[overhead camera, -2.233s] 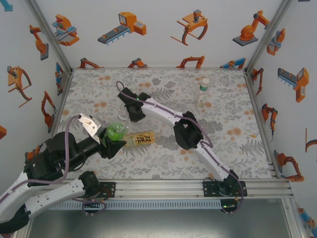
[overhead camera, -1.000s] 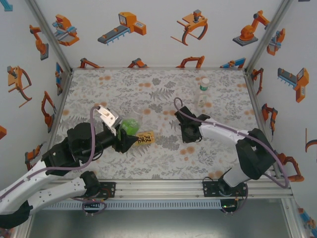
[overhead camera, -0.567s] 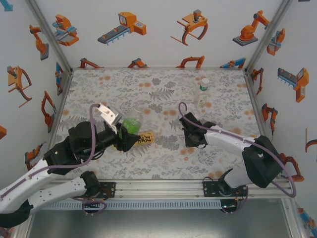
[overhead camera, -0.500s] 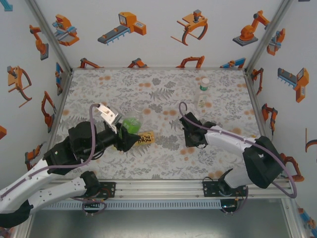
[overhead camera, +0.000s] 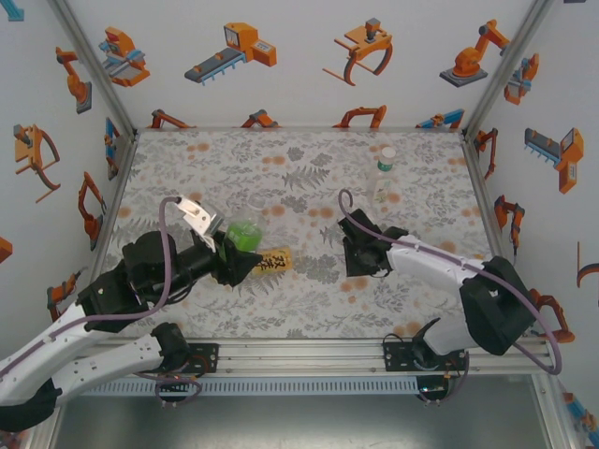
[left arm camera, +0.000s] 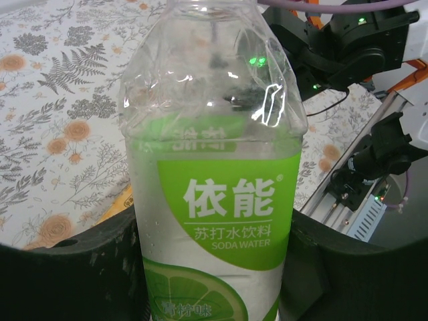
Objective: Screw on the bottle caps
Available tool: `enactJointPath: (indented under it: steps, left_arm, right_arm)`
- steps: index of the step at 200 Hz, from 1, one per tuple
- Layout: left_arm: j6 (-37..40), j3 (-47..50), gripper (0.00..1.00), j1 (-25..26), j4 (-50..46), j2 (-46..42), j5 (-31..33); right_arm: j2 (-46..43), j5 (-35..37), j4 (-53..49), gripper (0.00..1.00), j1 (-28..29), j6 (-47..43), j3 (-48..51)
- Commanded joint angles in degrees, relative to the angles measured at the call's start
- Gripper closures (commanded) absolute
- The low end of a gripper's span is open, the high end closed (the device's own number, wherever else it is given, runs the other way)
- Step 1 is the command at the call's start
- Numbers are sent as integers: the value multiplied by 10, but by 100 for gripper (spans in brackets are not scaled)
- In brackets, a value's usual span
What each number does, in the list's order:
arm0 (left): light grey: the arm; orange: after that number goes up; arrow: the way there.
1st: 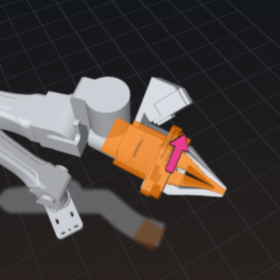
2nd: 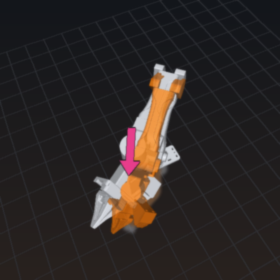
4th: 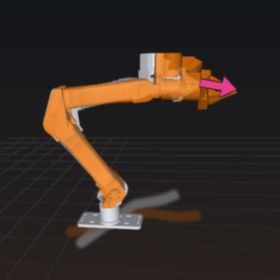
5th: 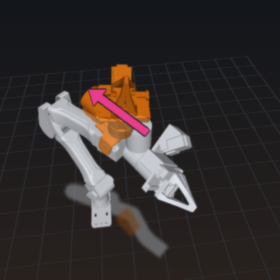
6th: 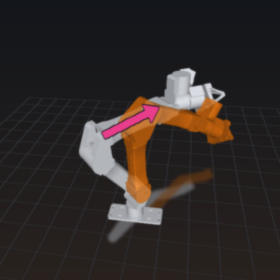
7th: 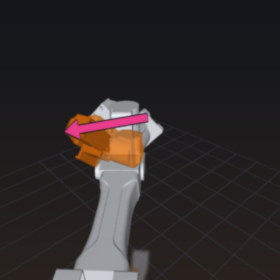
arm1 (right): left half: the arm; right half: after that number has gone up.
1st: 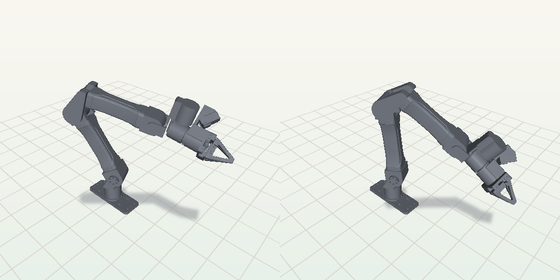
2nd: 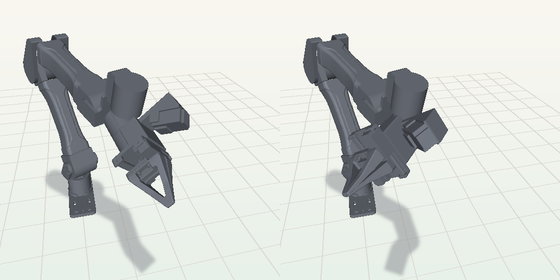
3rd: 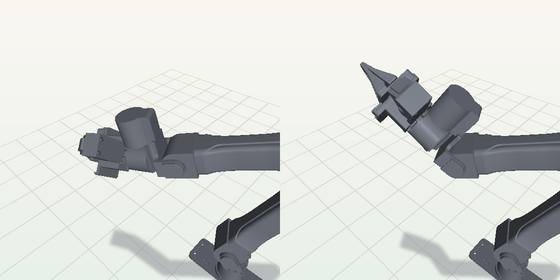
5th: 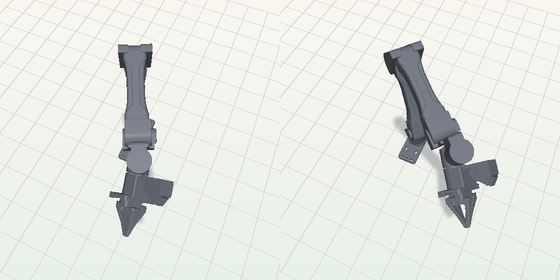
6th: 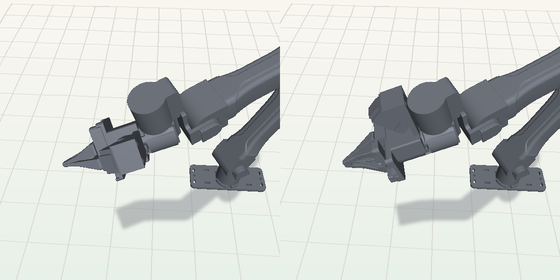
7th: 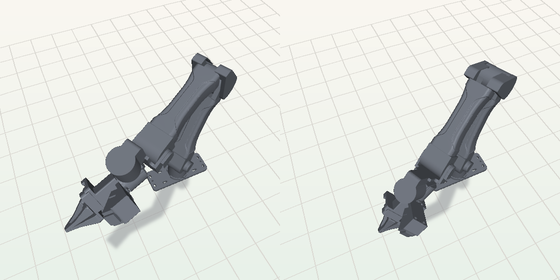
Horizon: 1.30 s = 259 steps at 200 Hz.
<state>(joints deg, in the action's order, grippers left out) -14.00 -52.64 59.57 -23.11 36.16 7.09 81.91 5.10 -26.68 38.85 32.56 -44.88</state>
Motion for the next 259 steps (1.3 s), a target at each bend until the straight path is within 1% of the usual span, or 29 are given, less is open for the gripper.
enactJointPath:
  steps: [1, 39, 73, 101, 148, 226, 259]
  left_arm:
    - [-7, -13, 84, -2, 18, -4, 4]
    - [-4, -10, 83, -2, 16, -12, 11]
    - [-4, -10, 83, -2, 12, -13, 12]
    - [-6, -11, 83, -2, 14, -9, 13]
    - [-5, -14, 83, -2, 16, -1, 11]
    - [-6, -15, 83, -2, 10, -5, 17]
    - [-5, -14, 83, -3, 8, -5, 18]
  right_arm:
    - [13, -4, -7, 63, -3, 10, -18]
    - [15, -1, -7, 61, -3, 11, -20]
    - [-3, 8, -19, 58, -3, 10, -27]
    - [-11, -4, -18, 59, -2, 9, -33]
    - [12, -22, -11, 59, -3, 12, -34]
    - [33, -29, -1, 59, -3, 15, -29]
    - [40, -30, 0, 56, -2, 16, -28]
